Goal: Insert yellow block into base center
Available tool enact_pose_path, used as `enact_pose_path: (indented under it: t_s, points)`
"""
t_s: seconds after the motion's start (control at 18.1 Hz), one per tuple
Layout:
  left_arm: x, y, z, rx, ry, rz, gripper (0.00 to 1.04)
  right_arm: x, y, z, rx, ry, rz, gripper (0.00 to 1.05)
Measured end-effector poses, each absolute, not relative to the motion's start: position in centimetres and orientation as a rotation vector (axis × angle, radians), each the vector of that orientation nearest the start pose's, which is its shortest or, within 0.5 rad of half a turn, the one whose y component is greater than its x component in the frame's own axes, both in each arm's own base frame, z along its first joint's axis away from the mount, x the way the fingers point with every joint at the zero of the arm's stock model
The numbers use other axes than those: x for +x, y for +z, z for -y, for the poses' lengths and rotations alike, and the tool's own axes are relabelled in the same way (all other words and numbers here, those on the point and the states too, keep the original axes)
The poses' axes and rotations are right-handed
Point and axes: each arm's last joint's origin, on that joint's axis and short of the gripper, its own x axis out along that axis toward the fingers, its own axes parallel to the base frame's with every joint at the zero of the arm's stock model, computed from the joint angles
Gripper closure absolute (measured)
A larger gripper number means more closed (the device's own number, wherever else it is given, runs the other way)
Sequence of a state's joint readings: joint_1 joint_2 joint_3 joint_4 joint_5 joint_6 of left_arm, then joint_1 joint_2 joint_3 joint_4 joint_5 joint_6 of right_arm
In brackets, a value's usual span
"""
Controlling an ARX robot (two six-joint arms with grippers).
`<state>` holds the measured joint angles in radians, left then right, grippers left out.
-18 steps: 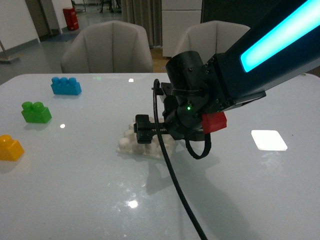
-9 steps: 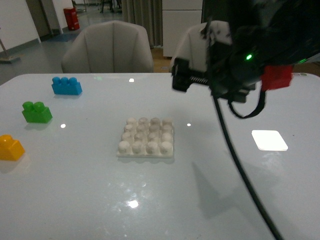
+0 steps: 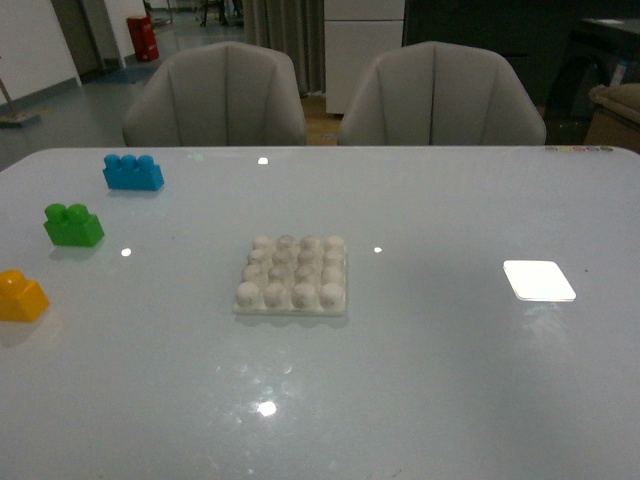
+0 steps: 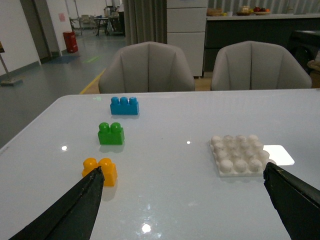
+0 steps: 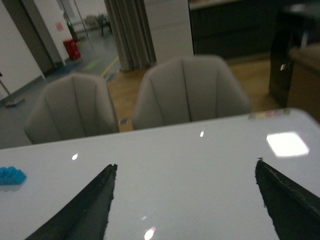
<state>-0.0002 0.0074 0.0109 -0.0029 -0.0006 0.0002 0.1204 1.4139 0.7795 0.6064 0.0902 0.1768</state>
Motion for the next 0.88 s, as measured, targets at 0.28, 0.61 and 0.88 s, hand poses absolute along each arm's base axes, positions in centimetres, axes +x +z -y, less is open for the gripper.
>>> enact_pose_path:
  t_s: [0.28,0.61,0.88]
  points:
    - [9.7,16.6,0.0,0.000,0.000,0.000,0.07,16.7,22.2,0.2,0.023,-0.022,-0.108,0.74]
    - [9.7,16.6,0.0,0.000,0.001,0.000,0.07,12.6,19.8,0.0,0.005,0.000,-0.012,1.03]
    - [9.7,16.6,0.0,0.000,0.001,0.000,0.07,12.0,19.3,0.0,0.005,0.000,0.012,1.03]
